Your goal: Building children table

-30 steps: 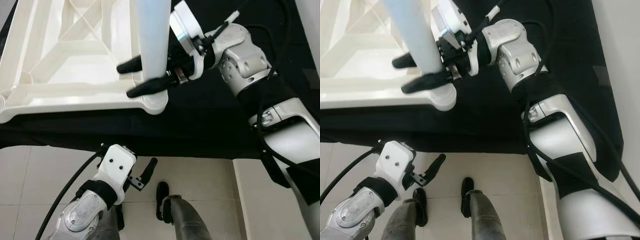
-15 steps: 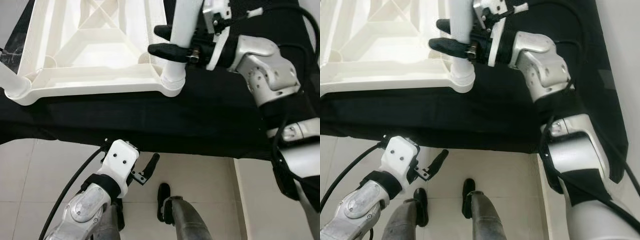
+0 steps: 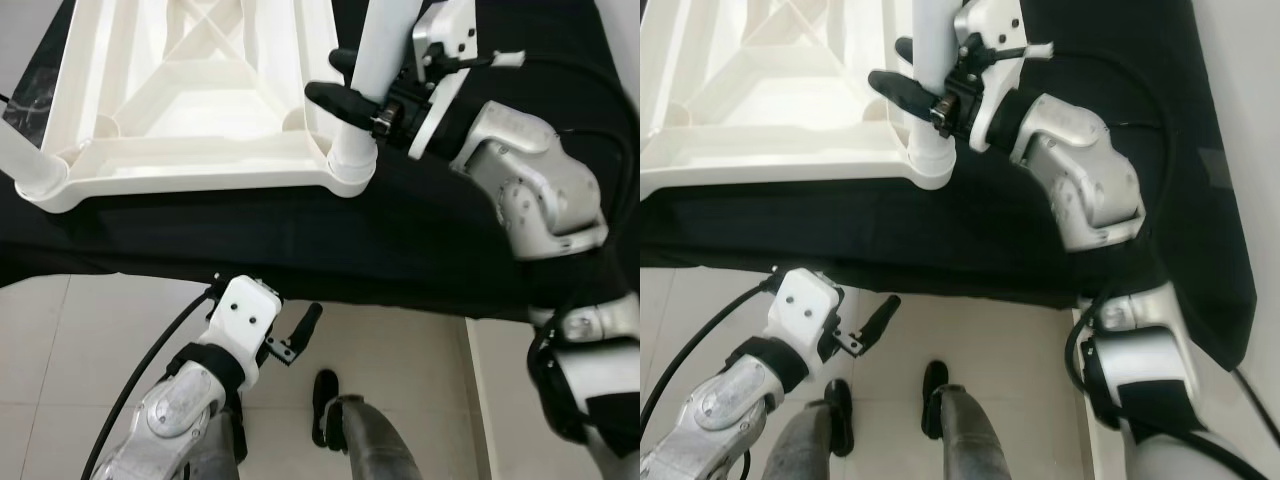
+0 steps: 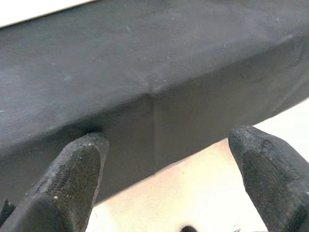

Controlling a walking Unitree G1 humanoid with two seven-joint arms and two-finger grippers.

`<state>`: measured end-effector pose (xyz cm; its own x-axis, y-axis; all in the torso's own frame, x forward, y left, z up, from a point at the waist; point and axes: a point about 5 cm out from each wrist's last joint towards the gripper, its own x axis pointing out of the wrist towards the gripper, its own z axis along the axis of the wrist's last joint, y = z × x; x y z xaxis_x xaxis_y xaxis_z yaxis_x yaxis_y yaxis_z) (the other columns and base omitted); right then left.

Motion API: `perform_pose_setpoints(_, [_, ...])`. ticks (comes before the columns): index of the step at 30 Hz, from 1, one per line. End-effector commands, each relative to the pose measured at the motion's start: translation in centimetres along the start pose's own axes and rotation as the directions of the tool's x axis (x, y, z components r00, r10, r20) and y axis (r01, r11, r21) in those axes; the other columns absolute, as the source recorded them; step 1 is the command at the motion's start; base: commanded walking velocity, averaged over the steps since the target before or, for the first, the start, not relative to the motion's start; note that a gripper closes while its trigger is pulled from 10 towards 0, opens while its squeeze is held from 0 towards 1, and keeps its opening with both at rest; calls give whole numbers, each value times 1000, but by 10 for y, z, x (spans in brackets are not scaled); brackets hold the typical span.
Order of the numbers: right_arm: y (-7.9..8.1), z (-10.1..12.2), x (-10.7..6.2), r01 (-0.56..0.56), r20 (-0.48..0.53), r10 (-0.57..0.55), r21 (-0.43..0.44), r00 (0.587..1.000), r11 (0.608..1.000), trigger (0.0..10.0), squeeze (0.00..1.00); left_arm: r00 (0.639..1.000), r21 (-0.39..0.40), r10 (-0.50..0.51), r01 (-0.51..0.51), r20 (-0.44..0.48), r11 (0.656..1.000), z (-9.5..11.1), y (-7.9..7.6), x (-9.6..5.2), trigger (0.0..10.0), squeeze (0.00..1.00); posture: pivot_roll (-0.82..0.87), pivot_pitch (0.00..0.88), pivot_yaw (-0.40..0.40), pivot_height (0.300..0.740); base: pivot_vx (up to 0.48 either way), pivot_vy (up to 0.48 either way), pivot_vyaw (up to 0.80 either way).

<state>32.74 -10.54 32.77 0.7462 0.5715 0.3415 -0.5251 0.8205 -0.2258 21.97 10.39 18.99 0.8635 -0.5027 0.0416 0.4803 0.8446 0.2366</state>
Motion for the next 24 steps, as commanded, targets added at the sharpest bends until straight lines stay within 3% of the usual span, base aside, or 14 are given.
perform_pose_setpoints(1, [11, -71, -24, 154, -346, -141, 11, 928, 988, 10000, 0, 1000, -6, -6, 6, -22, 1000, -5, -1, -2, 10000, 0, 66, 446, -108, 740, 0, 0, 0])
perform_pose_setpoints(2, [28, -84, -42, 258, -376, -237, 4, 896, 966, 10000, 0, 1000, -2, -3, 3, -21, 1000, -5, 0, -2, 10000, 0, 69, 443, -104, 740, 0, 0, 0])
perform_pose_setpoints(3, [28, -84, -42, 258, -376, -237, 4, 896, 966, 10000, 0, 1000, -2, -3, 3, -21, 1000, -5, 0, -2, 10000, 0, 69, 443, -104, 740, 0, 0, 0])
perform_pose_setpoints(5, [45, -91, -50, 307, -386, -283, 0, 878, 952, 10000, 0, 1000, 2, -4, 4, -16, 1000, -4, 0, -2, 10000, 0, 72, 427, -94, 740, 0, 0, 0])
perform_pose_setpoints(13, [39, -96, -32, 324, -395, -293, 11, 870, 946, 10000, 0, 1000, 21, 4, -4, 7, 1000, -1, 8, 4, 10000, 0, 73, 396, -96, 740, 0, 0, 0])
perform_pose_setpoints(20, [34, -95, -28, 345, -408, -310, 13, 859, 939, 10000, 0, 1000, 29, 2, -3, 15, 1000, 0, 7, 5, 10000, 0, 79, 387, -96, 740, 0, 0, 0])
perform_pose_setpoints(21, [34, -94, -29, 367, -407, -331, 12, 851, 930, 10000, 592, 1000, 32, 2, -2, 15, 999, 1, 7, 4, 10000, 0, 83, 385, -96, 740, 0, 0, 0])
perform_pose_setpoints(22, [31, -92, -30, 392, -401, -350, 26, 847, 919, 10000, 1000, 1000, 52, -1, 0, 12, 999, 1, 7, 3, 10000, 0, 88, 382, -96, 740, 0, 0, 0])
perform_pose_setpoints(24, [30, -90, -31, 410, -397, -363, 36, 843, 911, 10000, 1000, 1000, 65, -3, 2, 9, 998, 1, 8, 2, 10000, 0, 88, 382, -96, 740, 0, 0, 0])
